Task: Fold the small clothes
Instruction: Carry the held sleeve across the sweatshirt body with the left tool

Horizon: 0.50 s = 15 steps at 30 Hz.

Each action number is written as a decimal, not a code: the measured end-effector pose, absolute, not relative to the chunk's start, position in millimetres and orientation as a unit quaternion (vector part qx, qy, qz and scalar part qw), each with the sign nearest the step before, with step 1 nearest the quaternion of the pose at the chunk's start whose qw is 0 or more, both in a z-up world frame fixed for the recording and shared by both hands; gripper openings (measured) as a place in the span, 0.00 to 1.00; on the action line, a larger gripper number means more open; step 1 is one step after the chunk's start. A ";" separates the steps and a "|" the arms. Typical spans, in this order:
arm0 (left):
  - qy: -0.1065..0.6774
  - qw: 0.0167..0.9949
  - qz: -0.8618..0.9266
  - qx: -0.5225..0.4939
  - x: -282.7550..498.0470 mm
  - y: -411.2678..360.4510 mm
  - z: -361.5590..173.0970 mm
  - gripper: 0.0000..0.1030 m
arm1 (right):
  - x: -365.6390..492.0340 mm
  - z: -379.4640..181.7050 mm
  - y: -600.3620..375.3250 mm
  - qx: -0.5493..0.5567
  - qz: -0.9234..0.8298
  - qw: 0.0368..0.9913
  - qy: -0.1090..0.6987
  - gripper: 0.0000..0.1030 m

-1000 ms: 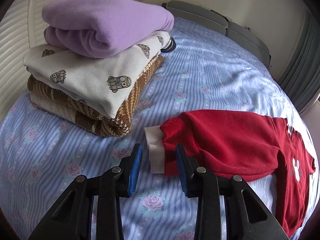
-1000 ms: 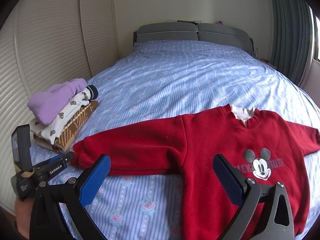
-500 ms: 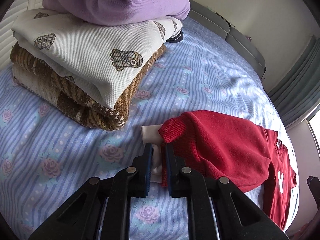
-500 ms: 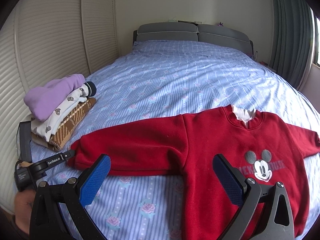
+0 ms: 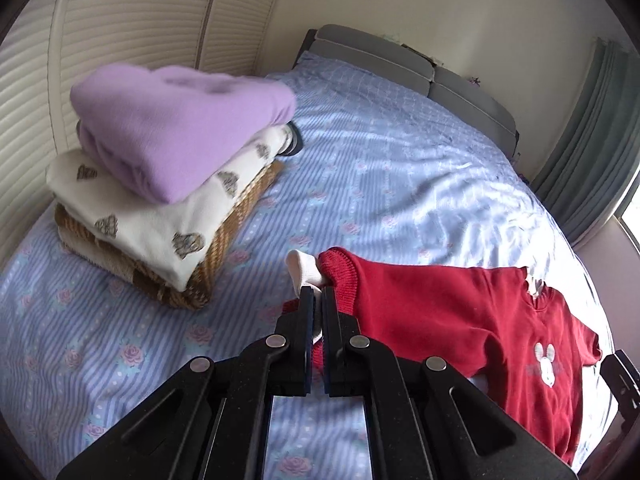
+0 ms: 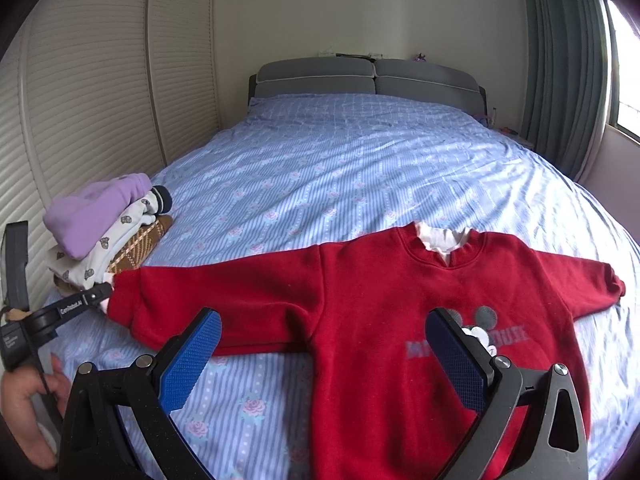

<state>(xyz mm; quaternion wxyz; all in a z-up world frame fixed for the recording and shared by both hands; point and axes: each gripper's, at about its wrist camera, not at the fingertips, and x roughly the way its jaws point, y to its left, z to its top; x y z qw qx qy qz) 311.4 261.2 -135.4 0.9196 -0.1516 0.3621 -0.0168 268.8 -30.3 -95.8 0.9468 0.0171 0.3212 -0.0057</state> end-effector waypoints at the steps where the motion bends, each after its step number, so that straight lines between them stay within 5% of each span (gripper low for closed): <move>1: 0.359 0.922 -0.025 -0.145 310.6 250.6 -124.7 0.05 | 265.6 -92.5 -39.7 0.021 -0.011 0.948 0.318 1.00; 15: 0.336 0.929 -0.146 -0.056 340.7 19.9 -40.9 0.05 | 225.1 -70.8 -221.4 0.097 -0.113 0.945 0.290 1.00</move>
